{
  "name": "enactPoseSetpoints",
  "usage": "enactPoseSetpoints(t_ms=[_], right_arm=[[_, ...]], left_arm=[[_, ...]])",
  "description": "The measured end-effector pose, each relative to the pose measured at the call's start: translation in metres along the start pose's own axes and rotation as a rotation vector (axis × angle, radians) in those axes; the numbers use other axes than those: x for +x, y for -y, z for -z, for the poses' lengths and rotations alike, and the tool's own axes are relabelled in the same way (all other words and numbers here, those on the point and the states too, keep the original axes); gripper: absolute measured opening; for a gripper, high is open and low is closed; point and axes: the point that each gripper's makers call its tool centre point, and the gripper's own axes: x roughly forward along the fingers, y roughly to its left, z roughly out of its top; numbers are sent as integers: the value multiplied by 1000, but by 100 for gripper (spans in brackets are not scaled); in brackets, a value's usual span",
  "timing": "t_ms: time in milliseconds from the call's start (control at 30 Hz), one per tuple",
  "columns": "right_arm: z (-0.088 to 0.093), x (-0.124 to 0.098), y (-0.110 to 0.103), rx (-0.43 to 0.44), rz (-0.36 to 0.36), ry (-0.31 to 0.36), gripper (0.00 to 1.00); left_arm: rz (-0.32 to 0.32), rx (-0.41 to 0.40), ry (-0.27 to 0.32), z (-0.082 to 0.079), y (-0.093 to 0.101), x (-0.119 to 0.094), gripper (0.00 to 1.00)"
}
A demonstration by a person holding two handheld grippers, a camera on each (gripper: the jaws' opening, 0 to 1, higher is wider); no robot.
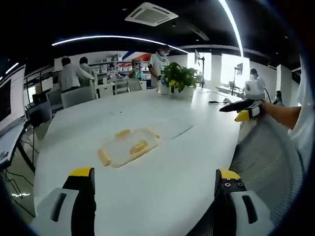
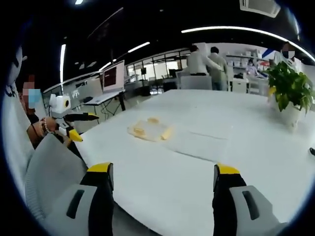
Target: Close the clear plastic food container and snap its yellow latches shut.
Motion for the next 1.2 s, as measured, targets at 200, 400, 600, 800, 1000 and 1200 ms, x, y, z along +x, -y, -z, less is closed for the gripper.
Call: enactPoseSetpoints(t_ms=[200,400,600,800,1000,1200], right_arm=[[-14,22,-9,-107,-78,-55,77],[-33,52,-18,-254,-195,-64,85],[-38,85,-17,-363,-277,-178,71],[-49,117,-14,-461,-346,-233,74],[-49,147,-14,-535,-423,-305,72],[-43,166,-15,-601,-476,-368,72]], left_arm=[[-53,132,-75,2,-38,6,99],[-65,226,-125,-7,-74,17,99],[60,302,-160,-4,-87,37,99],[161,367,-254,8,-99,55,99],[214,413,-340,15,-110,70,99],[254,443,-385,18,-116,82,99]])
